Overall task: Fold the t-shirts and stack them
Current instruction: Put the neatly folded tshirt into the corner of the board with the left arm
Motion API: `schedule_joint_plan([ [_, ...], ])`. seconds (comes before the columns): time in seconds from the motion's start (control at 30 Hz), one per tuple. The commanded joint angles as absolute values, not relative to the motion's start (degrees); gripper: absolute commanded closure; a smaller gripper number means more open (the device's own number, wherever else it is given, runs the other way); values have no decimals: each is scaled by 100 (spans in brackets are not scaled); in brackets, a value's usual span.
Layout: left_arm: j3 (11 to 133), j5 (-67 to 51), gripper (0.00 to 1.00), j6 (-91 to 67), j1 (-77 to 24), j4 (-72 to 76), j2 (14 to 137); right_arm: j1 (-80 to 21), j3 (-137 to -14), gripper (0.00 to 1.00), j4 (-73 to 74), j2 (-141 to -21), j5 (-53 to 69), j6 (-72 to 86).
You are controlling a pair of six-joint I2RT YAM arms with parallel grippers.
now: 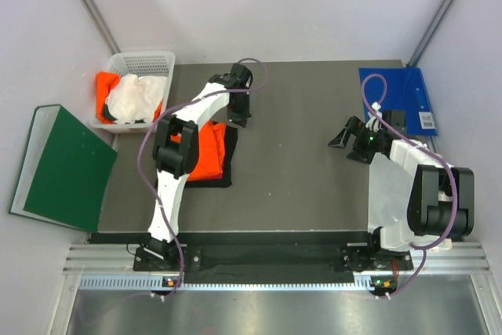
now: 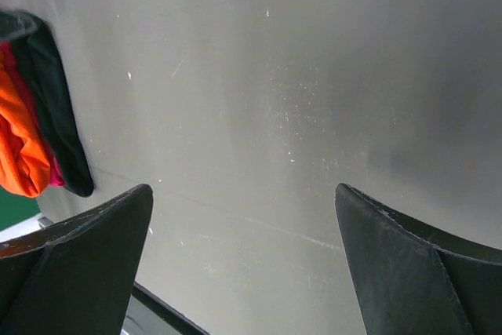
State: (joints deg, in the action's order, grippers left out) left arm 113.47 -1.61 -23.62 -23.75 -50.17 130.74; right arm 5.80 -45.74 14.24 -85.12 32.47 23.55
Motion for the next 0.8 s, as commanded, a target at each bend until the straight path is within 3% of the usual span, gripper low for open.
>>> schedule_joint_plan([
  [0.0,11909,-131,100,-2547,-1961,-5344,13482,624,-4553,0,1362,-8297,3331,2206],
  [0.43,11400,-44,100,-2391,-1230,-5379,13333,633,-4430,0,1371,-8297,3357,2153],
  [0.77,8633,-105,100,-2601,-1125,-4606,12112,650,-4474,0,1362,-8385,3366,2136],
])
